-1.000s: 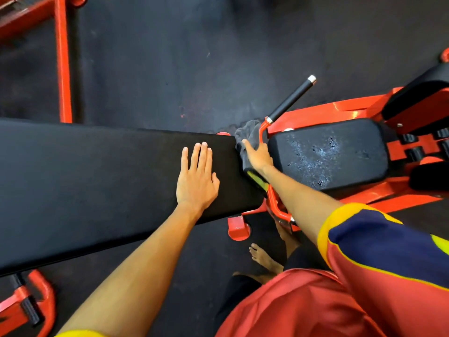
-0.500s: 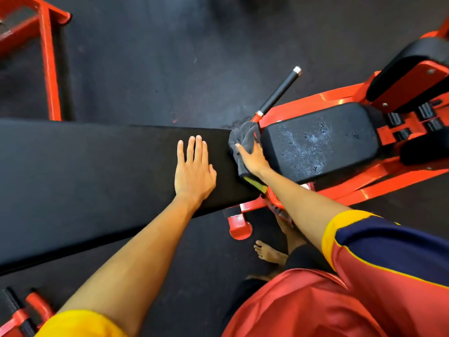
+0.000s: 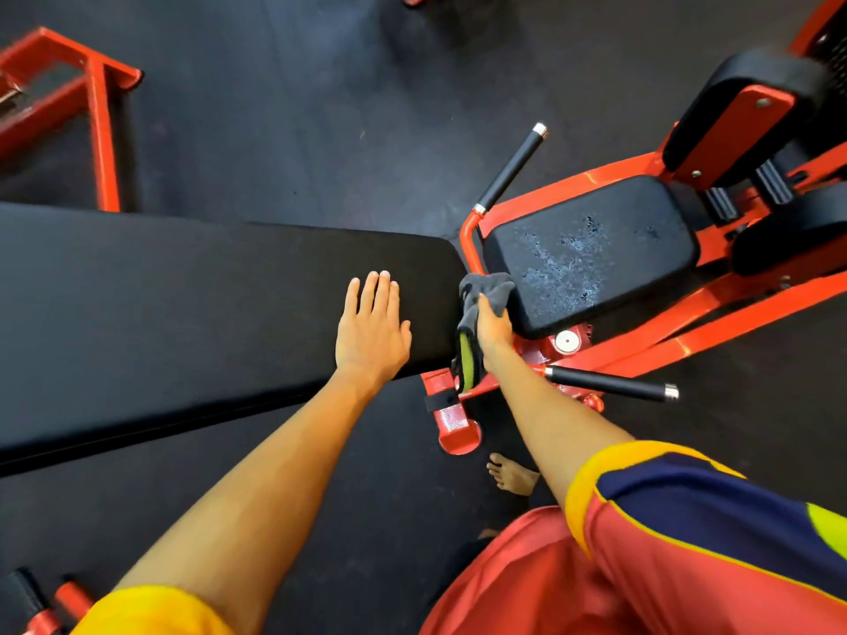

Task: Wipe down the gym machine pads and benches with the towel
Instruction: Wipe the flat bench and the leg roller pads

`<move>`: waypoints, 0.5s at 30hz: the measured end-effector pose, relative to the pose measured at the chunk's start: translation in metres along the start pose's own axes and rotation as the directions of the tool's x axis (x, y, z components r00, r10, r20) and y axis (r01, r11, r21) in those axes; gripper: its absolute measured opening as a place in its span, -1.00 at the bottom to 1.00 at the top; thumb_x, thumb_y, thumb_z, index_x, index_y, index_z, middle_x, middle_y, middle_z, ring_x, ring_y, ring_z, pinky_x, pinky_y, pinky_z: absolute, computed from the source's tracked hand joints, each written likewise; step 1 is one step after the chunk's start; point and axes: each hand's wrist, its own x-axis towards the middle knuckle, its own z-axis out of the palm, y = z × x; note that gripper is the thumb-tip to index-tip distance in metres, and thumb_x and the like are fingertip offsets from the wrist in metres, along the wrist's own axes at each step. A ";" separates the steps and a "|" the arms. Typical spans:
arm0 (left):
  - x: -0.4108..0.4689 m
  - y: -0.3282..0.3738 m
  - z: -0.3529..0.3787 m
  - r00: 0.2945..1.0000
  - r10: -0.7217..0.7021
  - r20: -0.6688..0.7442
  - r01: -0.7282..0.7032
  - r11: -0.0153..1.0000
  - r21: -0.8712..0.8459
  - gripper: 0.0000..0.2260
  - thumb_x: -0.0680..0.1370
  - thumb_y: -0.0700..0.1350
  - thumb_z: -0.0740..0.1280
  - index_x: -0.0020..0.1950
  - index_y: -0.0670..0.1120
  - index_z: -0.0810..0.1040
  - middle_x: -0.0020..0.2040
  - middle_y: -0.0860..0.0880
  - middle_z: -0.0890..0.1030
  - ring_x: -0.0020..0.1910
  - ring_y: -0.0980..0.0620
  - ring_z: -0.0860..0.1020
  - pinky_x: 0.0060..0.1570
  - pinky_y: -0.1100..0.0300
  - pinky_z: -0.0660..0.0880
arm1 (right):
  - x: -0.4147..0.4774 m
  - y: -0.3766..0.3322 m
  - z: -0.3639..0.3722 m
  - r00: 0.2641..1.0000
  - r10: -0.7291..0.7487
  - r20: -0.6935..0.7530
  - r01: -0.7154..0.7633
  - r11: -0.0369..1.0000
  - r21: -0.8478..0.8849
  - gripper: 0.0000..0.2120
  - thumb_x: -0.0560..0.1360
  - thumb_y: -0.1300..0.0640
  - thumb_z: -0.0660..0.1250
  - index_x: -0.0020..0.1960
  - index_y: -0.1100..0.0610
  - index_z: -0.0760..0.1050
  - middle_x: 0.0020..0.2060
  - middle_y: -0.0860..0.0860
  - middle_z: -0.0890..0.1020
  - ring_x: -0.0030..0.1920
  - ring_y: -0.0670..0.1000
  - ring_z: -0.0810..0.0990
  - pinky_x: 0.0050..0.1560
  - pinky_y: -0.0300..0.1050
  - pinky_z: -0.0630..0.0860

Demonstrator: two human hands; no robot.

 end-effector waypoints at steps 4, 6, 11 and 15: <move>-0.006 0.003 0.004 1.000 -0.001 -0.020 0.002 1.000 0.020 -0.42 0.71 0.10 -0.05 0.66 -0.19 0.04 0.67 -0.17 0.05 0.66 -0.14 -0.03 0.61 -0.15 -0.10 | -0.051 0.002 0.018 0.974 -0.195 -0.116 0.186 0.978 -0.091 -0.24 0.58 -0.26 0.30 0.62 0.11 0.23 0.58 0.15 0.29 0.58 0.21 0.26 0.56 0.18 0.22; -0.007 0.003 0.005 1.000 0.000 -0.021 0.000 1.000 0.020 -0.42 0.71 0.10 -0.07 0.66 -0.19 0.04 0.67 -0.18 0.04 0.66 -0.15 -0.04 0.61 -0.15 -0.09 | -0.081 0.016 0.032 0.959 -0.246 -0.143 0.229 0.966 -0.121 -0.22 0.60 -0.25 0.30 0.66 0.10 0.14 0.65 0.09 0.12 0.64 0.19 0.07 0.61 0.21 0.08; -0.012 0.008 0.008 1.000 0.002 -0.029 -0.001 1.000 0.017 -0.41 0.71 0.12 -0.10 0.66 -0.20 0.04 0.66 -0.20 0.04 0.66 -0.17 -0.03 0.61 -0.17 -0.08 | -0.071 0.022 0.039 0.955 -0.250 -0.162 0.243 0.968 -0.065 -0.28 0.61 -0.21 0.31 0.64 0.09 0.20 0.65 0.09 0.14 0.64 0.20 0.03 0.60 0.24 0.08; -0.027 0.019 0.013 1.000 -0.012 -0.027 0.011 1.000 -0.013 -0.41 0.71 0.13 -0.10 0.65 -0.20 0.09 0.66 -0.19 0.09 0.65 -0.17 0.00 0.60 -0.18 -0.06 | -0.021 0.015 0.014 0.979 -0.152 -0.136 0.164 0.983 0.080 -0.30 0.49 -0.25 0.33 0.51 0.13 0.44 0.42 0.14 0.53 0.45 0.19 0.47 0.47 0.14 0.38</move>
